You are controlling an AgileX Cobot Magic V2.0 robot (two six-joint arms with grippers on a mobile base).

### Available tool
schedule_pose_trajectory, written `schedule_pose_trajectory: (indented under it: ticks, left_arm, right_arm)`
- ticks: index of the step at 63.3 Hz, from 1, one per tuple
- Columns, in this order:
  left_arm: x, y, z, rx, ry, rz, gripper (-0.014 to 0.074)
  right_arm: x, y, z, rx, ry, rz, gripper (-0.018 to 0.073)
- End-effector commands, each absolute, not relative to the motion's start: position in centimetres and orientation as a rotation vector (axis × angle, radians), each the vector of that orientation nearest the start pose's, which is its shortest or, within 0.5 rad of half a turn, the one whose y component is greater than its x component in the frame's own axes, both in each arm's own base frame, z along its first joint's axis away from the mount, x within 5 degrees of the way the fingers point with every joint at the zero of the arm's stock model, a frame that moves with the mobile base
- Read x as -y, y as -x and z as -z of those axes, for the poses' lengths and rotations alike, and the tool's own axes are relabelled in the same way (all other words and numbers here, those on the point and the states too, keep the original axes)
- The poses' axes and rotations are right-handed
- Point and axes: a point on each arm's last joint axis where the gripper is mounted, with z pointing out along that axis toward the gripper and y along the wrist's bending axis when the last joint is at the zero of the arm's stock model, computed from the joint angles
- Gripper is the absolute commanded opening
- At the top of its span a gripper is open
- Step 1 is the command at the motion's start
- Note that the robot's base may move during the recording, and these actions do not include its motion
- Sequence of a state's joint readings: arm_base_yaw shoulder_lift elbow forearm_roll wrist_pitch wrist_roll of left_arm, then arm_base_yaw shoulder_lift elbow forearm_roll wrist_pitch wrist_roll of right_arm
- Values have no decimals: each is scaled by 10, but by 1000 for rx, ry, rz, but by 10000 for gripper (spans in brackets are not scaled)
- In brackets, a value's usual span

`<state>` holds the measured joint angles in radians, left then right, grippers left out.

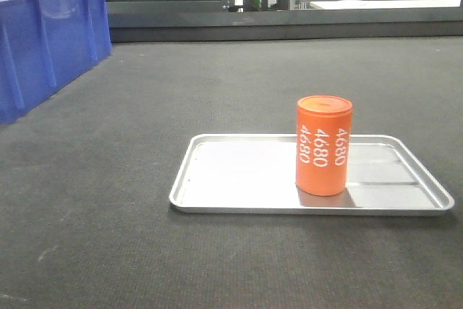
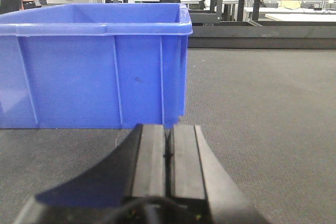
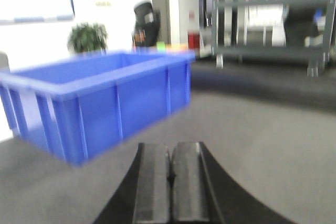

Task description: Grab orange capacitor from left shelf to right conveyor

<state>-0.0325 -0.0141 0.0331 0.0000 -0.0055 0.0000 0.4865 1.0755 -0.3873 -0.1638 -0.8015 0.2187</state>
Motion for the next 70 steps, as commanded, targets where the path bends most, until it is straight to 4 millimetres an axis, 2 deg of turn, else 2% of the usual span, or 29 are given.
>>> schedule_pose_trajectory:
  ticks: [1, 16, 22, 28, 37, 44, 52, 61, 70]
  left_arm:
    - [2, -56, -213, -1415, -24, 37, -105]
    - [2, -56, -213, -1415, -24, 37, -105]
    - [2, -56, -213, -1415, -24, 37, -105]
    - [2, -56, -213, -1415, -24, 37, -105]
    - [2, -56, -213, -1415, -24, 37, -105]
    - [2, -56, -213, -1415, -24, 37, -105]
    - [2, -56, -213, -1415, -24, 37, -105]
    - [2, -56, -213, -1415, -24, 37, -105]
    - [2, -56, -213, -1415, -24, 37, -105]
  right_arm:
    - [-103, -170, -312, -1159, 337, -602, 47]
    - [-101, -166, -320, -1061, 317, -622, 47]
    - [-98, -165, -326, -987, 317, -580, 47]
    - [-88, -169, -327, -1005, 233, -497, 47]
    - [-55, -174, -324, -1160, 63, -310, 47]
    - [-33, -163, -326, -1270, 41, -196, 47]
    - [-14, -141, -326, -1384, 29, -90, 47]
    - [-4, -112, -324, -1463, 29, -18, 47]
    - [1, -78, -326, -1438, 21, 52, 47]
